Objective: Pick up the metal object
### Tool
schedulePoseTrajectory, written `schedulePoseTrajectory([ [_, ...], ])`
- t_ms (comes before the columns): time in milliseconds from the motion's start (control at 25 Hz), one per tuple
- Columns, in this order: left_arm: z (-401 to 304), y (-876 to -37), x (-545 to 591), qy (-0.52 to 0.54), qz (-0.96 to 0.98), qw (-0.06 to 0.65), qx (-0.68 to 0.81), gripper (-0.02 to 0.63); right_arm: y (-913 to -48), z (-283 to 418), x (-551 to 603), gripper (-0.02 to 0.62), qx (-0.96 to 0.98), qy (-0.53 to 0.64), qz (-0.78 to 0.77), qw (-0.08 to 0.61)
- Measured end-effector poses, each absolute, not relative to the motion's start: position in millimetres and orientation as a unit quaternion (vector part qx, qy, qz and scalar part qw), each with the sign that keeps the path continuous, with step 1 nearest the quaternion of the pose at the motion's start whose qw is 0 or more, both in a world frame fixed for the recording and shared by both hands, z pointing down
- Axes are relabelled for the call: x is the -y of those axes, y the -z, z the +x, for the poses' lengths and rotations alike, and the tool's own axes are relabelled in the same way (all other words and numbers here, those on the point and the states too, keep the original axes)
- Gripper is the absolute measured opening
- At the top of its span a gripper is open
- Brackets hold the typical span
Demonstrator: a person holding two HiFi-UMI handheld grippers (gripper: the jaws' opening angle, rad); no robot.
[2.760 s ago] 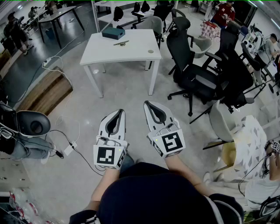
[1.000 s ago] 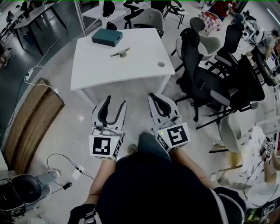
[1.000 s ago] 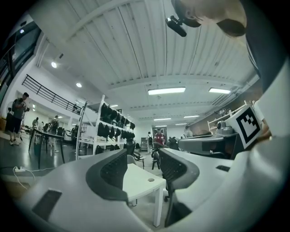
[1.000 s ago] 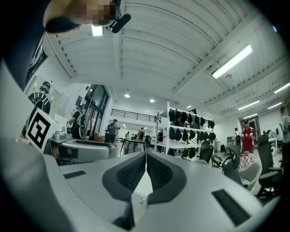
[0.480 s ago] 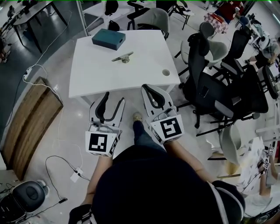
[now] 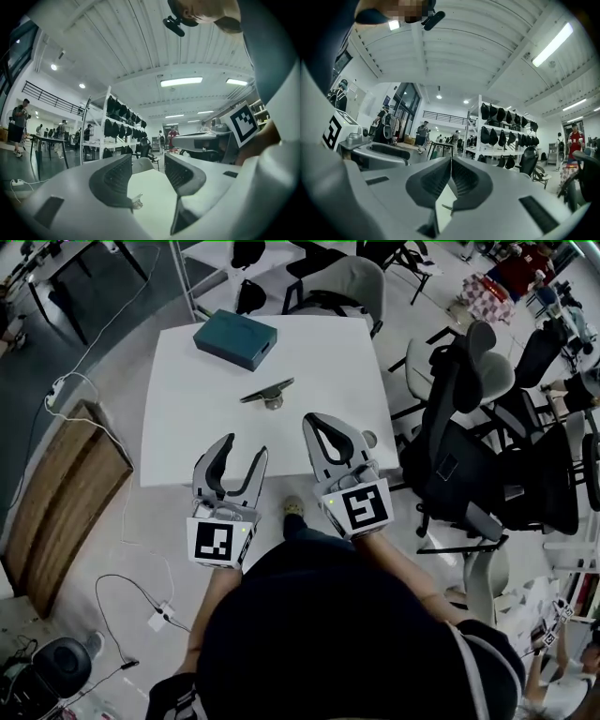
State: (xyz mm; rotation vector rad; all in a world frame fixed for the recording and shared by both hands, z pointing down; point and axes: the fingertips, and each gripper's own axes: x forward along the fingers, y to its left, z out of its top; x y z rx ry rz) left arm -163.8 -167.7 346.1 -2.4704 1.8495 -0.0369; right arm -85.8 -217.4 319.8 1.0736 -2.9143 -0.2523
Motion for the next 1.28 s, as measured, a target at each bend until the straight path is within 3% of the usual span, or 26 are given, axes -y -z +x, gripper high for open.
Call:
schedulePoseTrajectory([
  [400,-172,-390,278,0.046,-0.788,0.004,-0.614,0.202,-362,-109,320,0.028,0.952,0.065,0.295,0.043],
  [1280,-170,-471,355,0.197,-0.818,-0.053,-0.538,0.202,-435,-102,380,0.028,0.938,-0.015,0.331,0.100],
])
